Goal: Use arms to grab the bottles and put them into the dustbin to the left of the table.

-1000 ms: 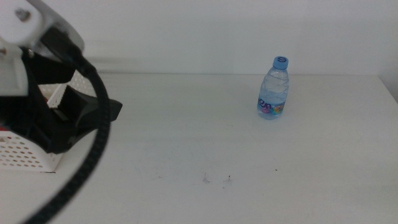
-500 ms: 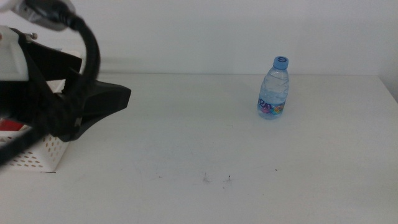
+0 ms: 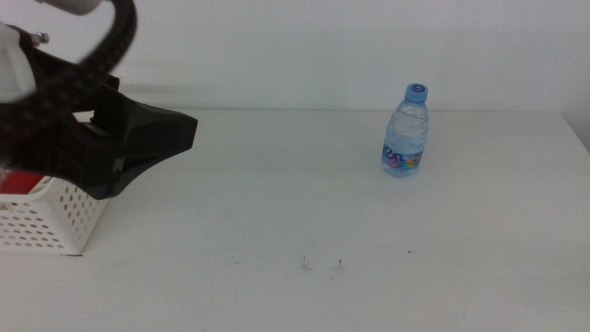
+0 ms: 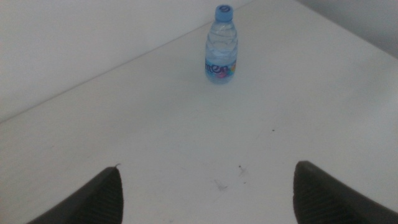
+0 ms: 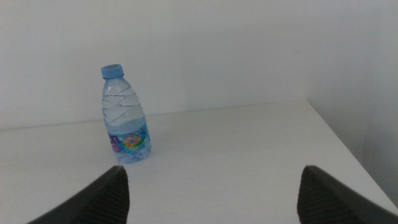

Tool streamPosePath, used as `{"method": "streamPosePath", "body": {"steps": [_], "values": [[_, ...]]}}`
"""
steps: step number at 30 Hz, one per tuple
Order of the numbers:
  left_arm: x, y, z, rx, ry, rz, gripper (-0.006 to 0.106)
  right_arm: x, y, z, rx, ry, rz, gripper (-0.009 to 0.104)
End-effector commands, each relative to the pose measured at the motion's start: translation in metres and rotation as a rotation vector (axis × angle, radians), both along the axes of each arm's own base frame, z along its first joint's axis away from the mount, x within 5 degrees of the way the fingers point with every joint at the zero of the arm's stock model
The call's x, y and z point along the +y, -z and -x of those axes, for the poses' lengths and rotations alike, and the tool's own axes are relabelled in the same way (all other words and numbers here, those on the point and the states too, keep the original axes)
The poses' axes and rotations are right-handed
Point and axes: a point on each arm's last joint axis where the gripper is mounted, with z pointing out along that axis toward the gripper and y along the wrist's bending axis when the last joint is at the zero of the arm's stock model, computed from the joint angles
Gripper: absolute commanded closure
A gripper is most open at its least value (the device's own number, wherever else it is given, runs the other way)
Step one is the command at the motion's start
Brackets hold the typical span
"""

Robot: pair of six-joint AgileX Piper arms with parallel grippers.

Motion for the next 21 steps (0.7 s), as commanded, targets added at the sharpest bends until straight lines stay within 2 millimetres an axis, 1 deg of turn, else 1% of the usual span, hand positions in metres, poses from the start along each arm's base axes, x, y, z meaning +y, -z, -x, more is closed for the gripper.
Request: {"method": "streamPosePath", "body": {"steps": [1, 19, 20, 21], "values": [[-0.0016, -0.0044, 0.0022, -0.004, 0.006, 0.039, 0.007, -0.0005, 0.0003, 0.0001, -0.008, 0.007, 0.013, 0.008], [-0.0025, -0.0078, 0.0006, -0.037, 0.002, 0.066, 0.007, -0.0005, 0.0003, 0.0001, -0.008, 0.007, 0.013, 0.008], [-0.0025, -0.0078, 0.0006, -0.037, 0.002, 0.066, 0.007, -0.0005, -0.0017, 0.0000, -0.030, 0.006, 0.037, 0.008], [-0.0025, -0.0078, 0.0006, -0.037, 0.002, 0.066, 0.007, -0.0006, -0.0044, 0.0000, -0.059, 0.006, 0.096, 0.008]]}}
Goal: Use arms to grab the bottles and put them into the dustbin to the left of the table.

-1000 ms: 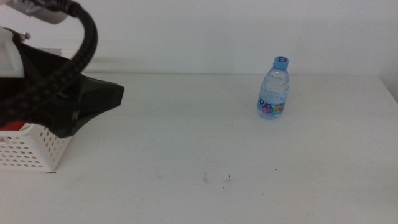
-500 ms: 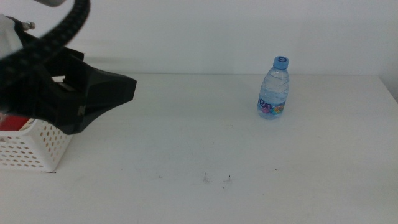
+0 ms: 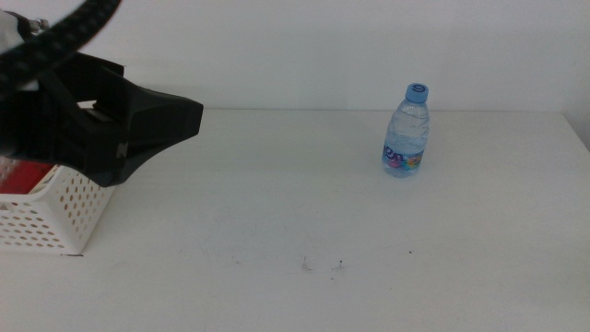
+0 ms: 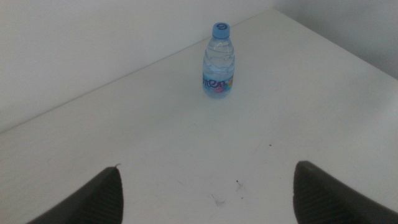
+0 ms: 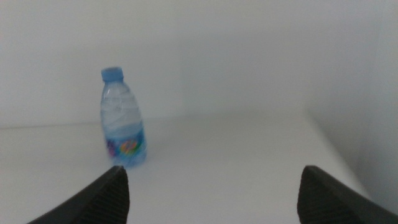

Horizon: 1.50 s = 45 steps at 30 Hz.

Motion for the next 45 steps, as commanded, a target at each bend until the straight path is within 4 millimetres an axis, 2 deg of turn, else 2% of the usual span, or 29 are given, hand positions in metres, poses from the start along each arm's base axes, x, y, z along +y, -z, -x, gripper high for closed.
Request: {"method": "streamPosePath", "body": {"steps": [1, 4, 6, 11, 17, 21, 25, 27, 36, 39, 45], "values": [[-0.001, -0.004, 0.002, -0.016, 0.006, 0.020, 0.007, 0.000, -0.009, 0.000, -0.108, 0.004, 0.135, 0.008], [-0.001, -0.005, 0.001, -0.021, 0.004, 0.024, 0.007, 0.002, -0.026, 0.002, -0.291, -0.011, 0.139, 0.008], [-0.001, -0.005, 0.001, -0.023, 0.003, 0.025, 0.007, 0.003, -0.026, -0.006, -0.263, -0.023, 0.109, 0.008], [-0.001, -0.005, 0.001, -0.023, 0.003, 0.025, 0.007, 0.008, -0.016, -0.040, -0.114, -0.084, 0.141, 0.008], [-0.001, -0.005, 0.001, -0.023, 0.003, 0.025, 0.007, 0.013, -0.002, -0.071, -0.040, -0.134, -0.058, 0.008], [-0.001, -0.005, 0.001, -0.023, 0.003, 0.025, 0.007, 0.019, 0.014, -0.087, 0.014, -0.209, -0.005, 0.008], [-0.001, -0.005, 0.001, -0.023, 0.003, 0.025, 0.007, 0.032, 0.026, -0.096, 0.013, -0.358, 0.063, 0.008], [0.000, -0.005, 0.001, -0.023, 0.001, 0.024, 0.007, 0.035, 0.026, -0.109, 0.001, -0.397, 0.063, 0.008], [0.000, -0.005, 0.001, -0.028, -0.003, 0.018, 0.007, 0.037, 0.030, -0.193, 0.008, -0.407, 0.007, 0.008], [0.000, -0.005, 0.001, -0.028, -0.003, 0.018, 0.007, 0.048, 0.033, -0.221, -0.003, -0.445, 0.012, 0.008], [0.000, -0.005, 0.001, -0.028, -0.003, 0.018, 0.007, 0.066, 0.051, -0.270, 0.077, -0.459, 0.057, 0.008]]}}
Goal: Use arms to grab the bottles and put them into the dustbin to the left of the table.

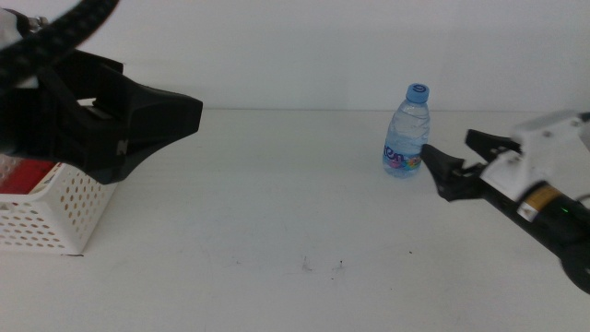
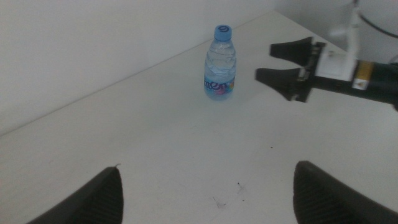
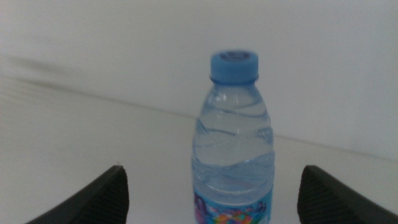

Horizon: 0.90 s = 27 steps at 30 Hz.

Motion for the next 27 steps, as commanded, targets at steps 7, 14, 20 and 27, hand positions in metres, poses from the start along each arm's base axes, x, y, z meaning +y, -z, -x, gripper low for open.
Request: {"method": "streamPosePath", "body": {"steps": [7, 14, 20, 27], "values": [[0.001, -0.004, 0.001, -0.023, -0.004, 0.012, 0.007, 0.021, 0.019, -0.050, 0.041, 0.029, 0.065, 0.008], [0.001, -0.004, 0.001, -0.023, -0.004, 0.012, 0.007, 0.036, 0.039, -0.088, 0.088, 0.023, 0.095, 0.008], [0.001, -0.004, 0.001, -0.023, -0.004, 0.012, 0.007, 0.044, 0.042, -0.096, 0.107, 0.012, 0.130, 0.085], [0.001, -0.004, 0.001, -0.023, -0.004, 0.012, 0.007, 0.126, -0.024, -0.084, -0.034, -0.154, 0.099, 0.098]]}}
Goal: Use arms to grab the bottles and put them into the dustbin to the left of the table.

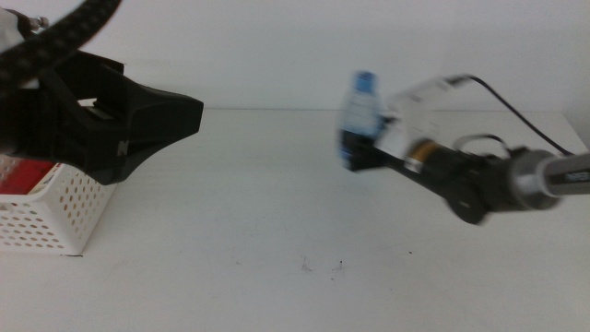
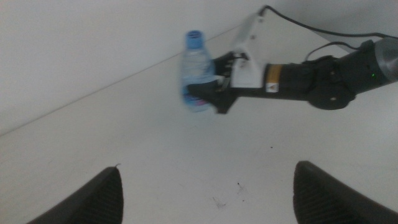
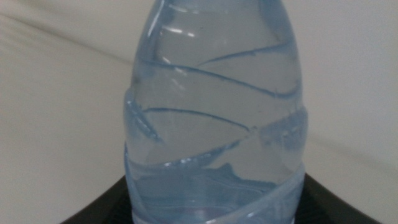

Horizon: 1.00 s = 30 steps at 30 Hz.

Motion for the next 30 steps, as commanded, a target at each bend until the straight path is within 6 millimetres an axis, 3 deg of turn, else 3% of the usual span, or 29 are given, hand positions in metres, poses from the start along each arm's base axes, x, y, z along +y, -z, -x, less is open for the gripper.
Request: {"method": "streamPosePath", "body": {"steps": [1, 4, 7, 13, 17, 19, 21, 24, 25, 27, 30], "values": [[0.001, -0.004, 0.001, -0.022, -0.003, 0.014, 0.007, 0.040, -0.043, 0.004, -0.139, -0.106, -0.060, 0.098], [0.001, -0.004, 0.001, -0.022, -0.003, 0.014, 0.007, 0.087, -0.045, 0.008, -0.145, -0.191, -0.060, 0.098], [0.001, -0.004, 0.001, -0.022, -0.003, 0.014, 0.007, 0.124, -0.029, 0.010, -0.133, -0.253, -0.056, 0.098], [0.001, -0.004, 0.001, -0.022, -0.003, 0.014, 0.007, 0.154, 0.008, 0.004, -0.099, -0.287, -0.048, 0.098], [0.001, -0.004, 0.001, -0.022, -0.003, 0.014, 0.007, 0.154, 0.021, 0.002, -0.064, -0.259, -0.063, 0.097], [0.001, -0.004, 0.001, -0.022, -0.003, 0.014, 0.007, 0.153, 0.025, 0.002, -0.039, -0.251, -0.043, 0.090], [0.001, -0.004, 0.001, -0.022, -0.003, 0.014, 0.007, 0.153, 0.026, 0.003, -0.010, -0.249, -0.015, 0.070], [0.001, -0.004, 0.001, -0.022, -0.003, 0.014, 0.007, 0.147, 0.023, 0.006, 0.069, -0.225, 0.011, 0.016], [0.001, -0.004, 0.001, -0.022, -0.003, 0.014, 0.007, 0.141, 0.019, 0.009, 0.090, -0.217, 0.024, 0.003], [0.001, -0.004, 0.001, -0.022, -0.003, 0.014, 0.007, 0.126, 0.013, 0.023, 0.129, -0.208, 0.064, 0.006], [0.001, -0.004, 0.001, -0.022, -0.003, 0.014, 0.007, 0.090, -0.006, 0.059, 0.203, -0.172, 0.048, 0.009]]}}
